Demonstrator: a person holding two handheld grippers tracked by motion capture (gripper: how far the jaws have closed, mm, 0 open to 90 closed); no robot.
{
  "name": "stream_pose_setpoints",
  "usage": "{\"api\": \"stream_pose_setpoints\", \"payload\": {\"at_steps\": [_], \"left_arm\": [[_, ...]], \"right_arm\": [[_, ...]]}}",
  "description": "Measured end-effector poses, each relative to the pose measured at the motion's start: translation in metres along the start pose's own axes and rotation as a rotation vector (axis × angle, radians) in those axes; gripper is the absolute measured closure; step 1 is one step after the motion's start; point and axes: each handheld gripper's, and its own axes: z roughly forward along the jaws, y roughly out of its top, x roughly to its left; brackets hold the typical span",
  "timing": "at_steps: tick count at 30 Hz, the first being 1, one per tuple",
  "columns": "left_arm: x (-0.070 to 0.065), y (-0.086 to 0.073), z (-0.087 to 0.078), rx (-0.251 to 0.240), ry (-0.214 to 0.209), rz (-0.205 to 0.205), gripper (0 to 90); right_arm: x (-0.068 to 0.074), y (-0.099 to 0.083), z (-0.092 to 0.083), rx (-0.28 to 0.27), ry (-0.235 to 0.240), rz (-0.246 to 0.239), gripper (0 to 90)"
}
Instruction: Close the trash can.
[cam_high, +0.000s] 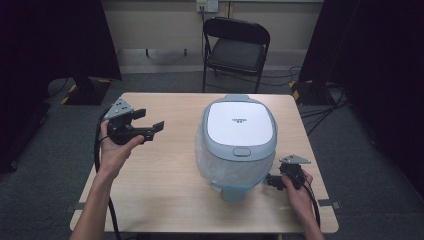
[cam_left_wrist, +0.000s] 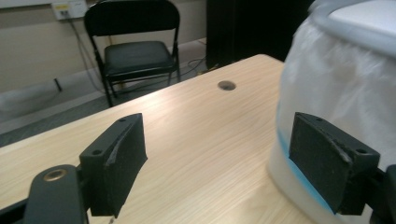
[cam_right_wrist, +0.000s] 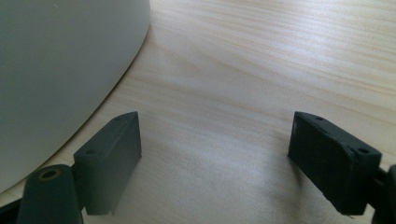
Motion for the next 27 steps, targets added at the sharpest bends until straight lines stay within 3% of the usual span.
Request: {"api": "stream_pose_setpoints", "payload": {"at_steps": [5, 9, 12, 14, 18, 20, 24, 27], "left_arm": [[0.01, -0.021, -0.004, 0.044, 0.054, -0.013, 18.3], [0.018, -0.045, -0.001, 0.096, 0.057, -0.052, 20.4], [0.021, -0.062, 0.002, 0.184, 0.109, -0.009, 21.4], [0.025, -0.074, 0.002, 0.201, 0.091, -0.037, 19.8], [0.035, -0.098, 0.001, 0.234, 0.118, -0.091, 19.6], [0.035, -0.11, 0.002, 0.248, 0.09, -0.124, 20.3], [0.031, -0.135, 0.006, 0.315, 0.092, -0.102, 20.6], [0.031, -0.149, 0.007, 0.355, 0.107, -0.109, 20.6]], "right_arm": [[0.0, 0.0, 0.0, 0.0, 0.0, 0.001, 16.0], [0.0, 0.0, 0.0, 0.0, 0.0, 0.0, 16.0], [0.0, 0.0, 0.0, 0.0, 0.001, -0.001, 16.0], [0.0, 0.0, 0.0, 0.0, 0.0, 0.0, 16.0], [0.0, 0.0, 0.0, 0.0, 0.0, 0.0, 16.0], [0.0, 0.0, 0.0, 0.001, 0.0, 0.001, 16.0], [0.0, 0.0, 0.0, 0.0, 0.0, 0.0, 16.0], [0.0, 0.0, 0.0, 0.0, 0.0, 0.0, 16.0]]}}
